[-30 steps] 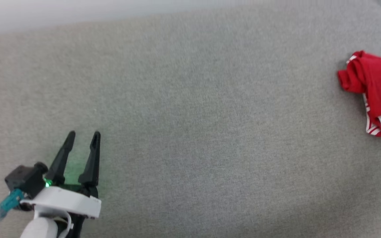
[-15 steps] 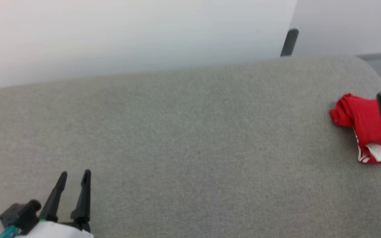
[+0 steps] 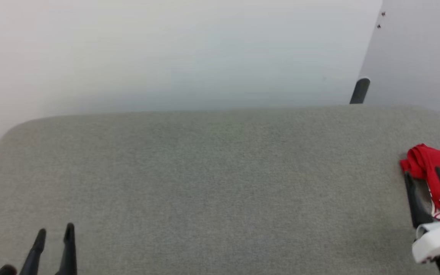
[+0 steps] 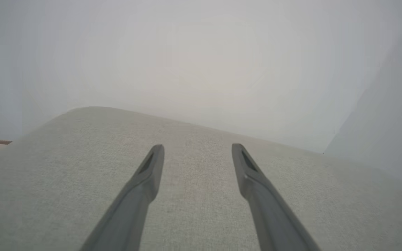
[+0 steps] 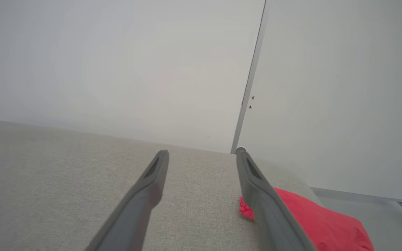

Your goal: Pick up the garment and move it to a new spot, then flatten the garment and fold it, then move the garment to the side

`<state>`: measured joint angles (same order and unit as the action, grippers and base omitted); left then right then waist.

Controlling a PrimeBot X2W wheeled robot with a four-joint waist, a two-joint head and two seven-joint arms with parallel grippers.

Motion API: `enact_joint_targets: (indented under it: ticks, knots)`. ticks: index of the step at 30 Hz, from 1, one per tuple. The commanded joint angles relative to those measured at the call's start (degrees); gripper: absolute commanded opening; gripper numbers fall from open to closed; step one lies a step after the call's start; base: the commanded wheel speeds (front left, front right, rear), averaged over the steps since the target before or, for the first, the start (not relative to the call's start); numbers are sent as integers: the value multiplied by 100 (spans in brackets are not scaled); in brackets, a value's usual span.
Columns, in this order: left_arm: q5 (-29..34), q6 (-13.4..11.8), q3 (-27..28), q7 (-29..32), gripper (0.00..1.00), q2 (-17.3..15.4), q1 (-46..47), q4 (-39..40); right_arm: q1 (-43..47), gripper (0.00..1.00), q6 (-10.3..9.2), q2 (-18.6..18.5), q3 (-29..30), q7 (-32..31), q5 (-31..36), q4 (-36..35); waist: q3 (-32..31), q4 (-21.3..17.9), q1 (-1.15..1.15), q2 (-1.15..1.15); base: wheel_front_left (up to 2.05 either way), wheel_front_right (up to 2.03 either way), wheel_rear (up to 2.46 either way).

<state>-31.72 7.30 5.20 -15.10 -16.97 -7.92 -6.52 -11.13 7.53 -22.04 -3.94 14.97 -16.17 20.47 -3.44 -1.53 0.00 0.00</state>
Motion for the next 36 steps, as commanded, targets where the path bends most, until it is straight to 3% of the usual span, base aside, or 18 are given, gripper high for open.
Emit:
enact_joint_targets:
  ticks: [1, 15, 36]
  knots:
    - [46, 19, 77, 1, 100, 20, -123, 51, 217, 100, -8, 122, 95, 23, 120, -141, -128, 122, 0, 0, 0, 0, 0]
    - [54, 24, 300, 1, 100, 13, -513, 275, 1228, 100, -8, 858, 374, 20, 500, -862, -243, 194, 0, 0, 0, 0, 0]
    - [-118, 25, 279, 1, 100, -54, -605, 209, 1539, 100, -8, 1037, 291, 23, 518, -1000, -248, 3, 0, 0, 0, 0, 0]
